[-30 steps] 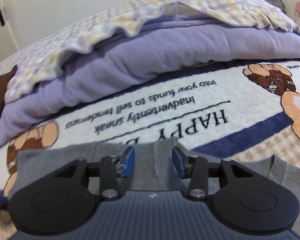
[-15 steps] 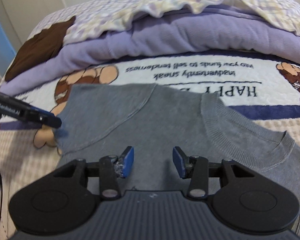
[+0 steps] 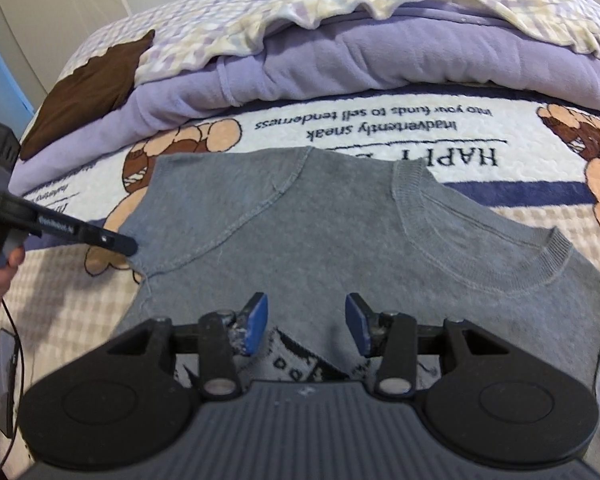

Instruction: Fold clothes

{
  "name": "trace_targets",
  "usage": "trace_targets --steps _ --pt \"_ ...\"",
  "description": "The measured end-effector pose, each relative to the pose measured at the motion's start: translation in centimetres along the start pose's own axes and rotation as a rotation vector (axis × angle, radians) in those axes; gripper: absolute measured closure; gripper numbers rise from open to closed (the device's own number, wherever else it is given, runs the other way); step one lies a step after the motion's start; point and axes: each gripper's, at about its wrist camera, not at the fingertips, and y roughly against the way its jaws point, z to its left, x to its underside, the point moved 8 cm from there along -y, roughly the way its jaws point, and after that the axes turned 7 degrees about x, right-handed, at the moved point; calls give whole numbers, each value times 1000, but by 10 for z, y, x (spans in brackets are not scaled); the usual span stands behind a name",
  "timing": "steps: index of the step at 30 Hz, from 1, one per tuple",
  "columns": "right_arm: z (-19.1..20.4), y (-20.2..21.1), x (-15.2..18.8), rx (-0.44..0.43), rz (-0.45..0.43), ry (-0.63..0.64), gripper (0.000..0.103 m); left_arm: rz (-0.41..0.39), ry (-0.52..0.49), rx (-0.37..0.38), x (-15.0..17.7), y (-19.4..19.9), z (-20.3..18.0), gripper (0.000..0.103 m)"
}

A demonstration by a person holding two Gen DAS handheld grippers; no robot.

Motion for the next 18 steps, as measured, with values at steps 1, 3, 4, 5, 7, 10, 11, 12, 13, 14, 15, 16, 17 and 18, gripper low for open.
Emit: trace_targets --steps 1,3,4,5,7,10,11,12,13,14,15,16,17,18 --pt "-3 2 2 1 -3 -9 56 7 -3 -21 1 2 1 99" --pt "-11 4 4 10 -11 -27 56 24 -12 -64 2 5 3 99" --pt "-16 6 5 13 -16 -37 56 42 -38 -118 3 7 4 100" --pt "-20 7 7 15 -20 -49 56 58 -66 -165 3 8 5 100" --pt "-27 8 10 21 -23 -65 56 84 -123 -235 5 11 7 98" --pt "-42 9 18 43 -20 -87 56 57 -88 -178 2 21 10 85" --pt "-45 10 19 46 -20 -95 56 51 -79 -166 1 23 12 78" --pt "-48 11 20 48 -21 -102 56 43 -73 -157 1 25 13 69" --pt "-59 16 23 55 -27 -123 56 36 -67 -148 0 27 14 68" --pt "-65 20 24 63 -33 -134 56 27 -58 -136 -1 28 14 68" --pt "-73 24 26 73 -41 -145 56 21 -50 -128 -2 28 14 67" --pt "-81 28 28 82 -49 -156 55 18 -44 -122 -2 28 12 67" --pt "-91 32 32 97 -53 -173 54 14 -38 -112 -2 27 10 67" --pt "-101 36 37 111 -57 -190 54 11 -31 -102 -3 27 9 67"
